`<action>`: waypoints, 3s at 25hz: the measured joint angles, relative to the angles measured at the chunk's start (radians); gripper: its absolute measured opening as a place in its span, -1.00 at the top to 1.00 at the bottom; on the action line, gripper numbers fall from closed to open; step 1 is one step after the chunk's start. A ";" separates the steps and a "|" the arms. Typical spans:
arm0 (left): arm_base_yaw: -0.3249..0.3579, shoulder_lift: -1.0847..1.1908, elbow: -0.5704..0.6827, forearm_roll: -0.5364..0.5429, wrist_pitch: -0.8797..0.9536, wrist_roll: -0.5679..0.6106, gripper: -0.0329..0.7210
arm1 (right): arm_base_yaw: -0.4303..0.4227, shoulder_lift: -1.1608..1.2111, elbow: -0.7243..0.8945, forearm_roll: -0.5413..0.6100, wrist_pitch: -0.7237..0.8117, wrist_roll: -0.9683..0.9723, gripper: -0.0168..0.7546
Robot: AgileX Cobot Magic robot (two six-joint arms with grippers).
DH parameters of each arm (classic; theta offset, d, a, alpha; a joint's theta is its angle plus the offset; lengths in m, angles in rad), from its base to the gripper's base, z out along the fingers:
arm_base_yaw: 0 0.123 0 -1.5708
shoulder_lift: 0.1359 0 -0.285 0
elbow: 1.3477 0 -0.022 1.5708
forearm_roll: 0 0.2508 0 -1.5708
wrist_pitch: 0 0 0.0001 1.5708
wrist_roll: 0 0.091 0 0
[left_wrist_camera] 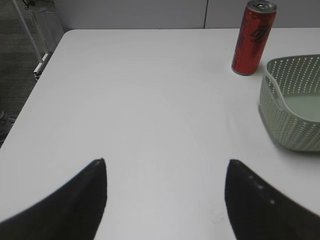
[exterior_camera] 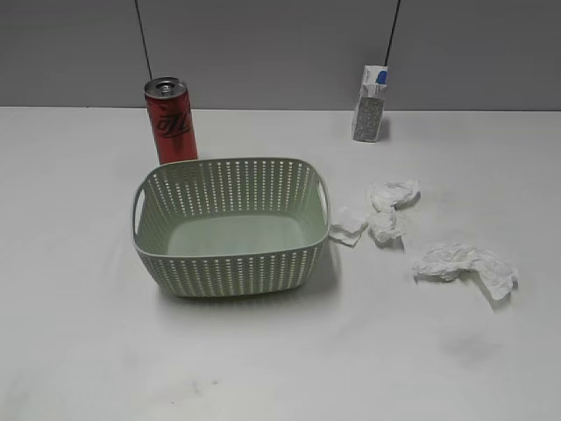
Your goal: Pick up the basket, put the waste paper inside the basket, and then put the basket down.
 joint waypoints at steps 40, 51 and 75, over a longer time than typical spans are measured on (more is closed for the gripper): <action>0.000 1.154 -0.396 -0.191 -0.303 0.064 -0.56 | 0.000 0.000 0.000 -0.001 0.000 0.000 -0.44; -0.195 1.546 -0.690 -0.168 -0.164 -0.008 -0.56 | 0.000 0.000 0.000 -0.002 0.000 0.000 -0.35; -0.384 1.957 -0.757 -0.055 -0.214 -0.297 -0.19 | 0.000 0.048 0.000 -0.084 0.000 0.112 -0.47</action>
